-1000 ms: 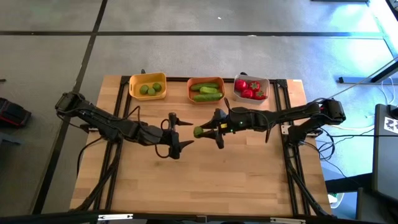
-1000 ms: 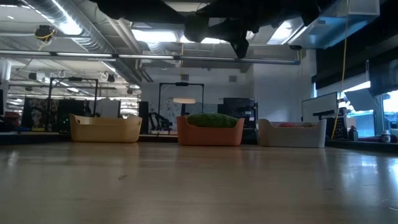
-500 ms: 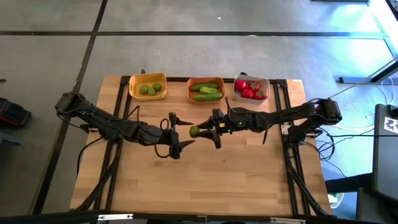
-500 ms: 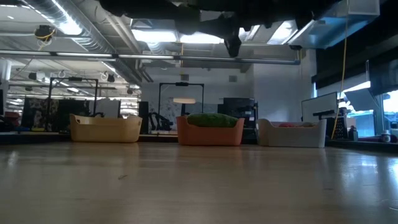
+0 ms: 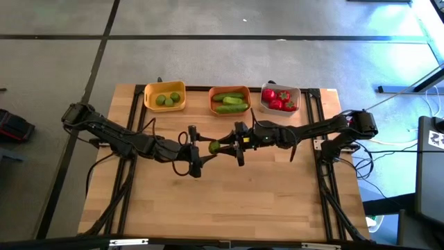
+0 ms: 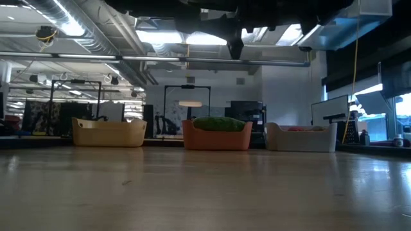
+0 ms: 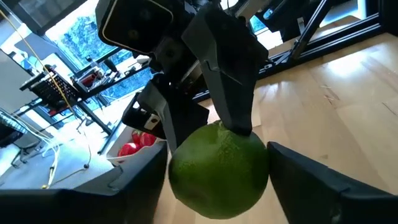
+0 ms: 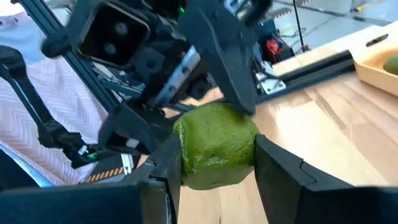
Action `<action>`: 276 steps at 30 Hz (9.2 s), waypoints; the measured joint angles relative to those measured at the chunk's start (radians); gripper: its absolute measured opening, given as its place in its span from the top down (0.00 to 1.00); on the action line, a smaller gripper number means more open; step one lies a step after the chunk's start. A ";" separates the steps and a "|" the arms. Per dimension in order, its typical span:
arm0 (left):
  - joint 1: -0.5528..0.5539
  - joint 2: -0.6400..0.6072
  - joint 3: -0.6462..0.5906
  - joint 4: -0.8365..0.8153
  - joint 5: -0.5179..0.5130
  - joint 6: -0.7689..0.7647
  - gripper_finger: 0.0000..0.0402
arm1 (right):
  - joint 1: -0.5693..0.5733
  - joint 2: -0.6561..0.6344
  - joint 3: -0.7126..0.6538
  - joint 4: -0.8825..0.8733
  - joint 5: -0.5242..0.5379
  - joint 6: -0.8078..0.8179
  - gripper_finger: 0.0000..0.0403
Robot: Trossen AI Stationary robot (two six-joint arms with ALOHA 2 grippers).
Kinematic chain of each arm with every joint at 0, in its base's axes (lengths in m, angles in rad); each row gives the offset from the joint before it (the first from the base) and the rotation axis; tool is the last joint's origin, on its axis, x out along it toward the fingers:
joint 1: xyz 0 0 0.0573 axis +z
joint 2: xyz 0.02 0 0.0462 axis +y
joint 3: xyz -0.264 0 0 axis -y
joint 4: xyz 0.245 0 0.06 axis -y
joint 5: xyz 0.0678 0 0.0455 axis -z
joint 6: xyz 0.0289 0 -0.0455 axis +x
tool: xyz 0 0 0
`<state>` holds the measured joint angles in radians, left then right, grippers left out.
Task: Sort produce into baskets
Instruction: Put the lime into the yellow bin, then return to Home Position
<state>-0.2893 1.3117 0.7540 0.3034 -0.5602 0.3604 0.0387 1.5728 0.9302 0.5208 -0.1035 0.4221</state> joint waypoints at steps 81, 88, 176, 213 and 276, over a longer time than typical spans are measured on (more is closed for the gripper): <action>0.940 -0.031 -0.001 -0.455 -0.136 -0.588 0.50 | -0.026 -0.063 -0.257 -0.749 0.357 0.041 0.37; 1.097 0.015 -0.006 -0.506 0.014 -0.677 0.50 | -0.026 -0.063 -0.257 -0.748 0.358 0.040 0.37; 0.425 -0.350 -0.305 -0.100 0.585 -0.284 0.99 | -0.026 -1.111 -0.848 -0.283 0.092 -0.165 0.91; 0.420 -1.154 -0.733 -0.121 0.545 -0.435 1.00 | -0.026 -1.526 -0.922 -0.475 0.256 -0.155 0.91; 0.420 -1.302 -0.744 -0.288 0.504 -0.306 0.96 | -0.026 -1.525 -0.922 -0.481 0.156 -0.219 0.91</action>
<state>0.1307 0.0093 0.0101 0.0158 -0.0559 0.0547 0.0128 0.0481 0.0082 0.0393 0.0528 0.2035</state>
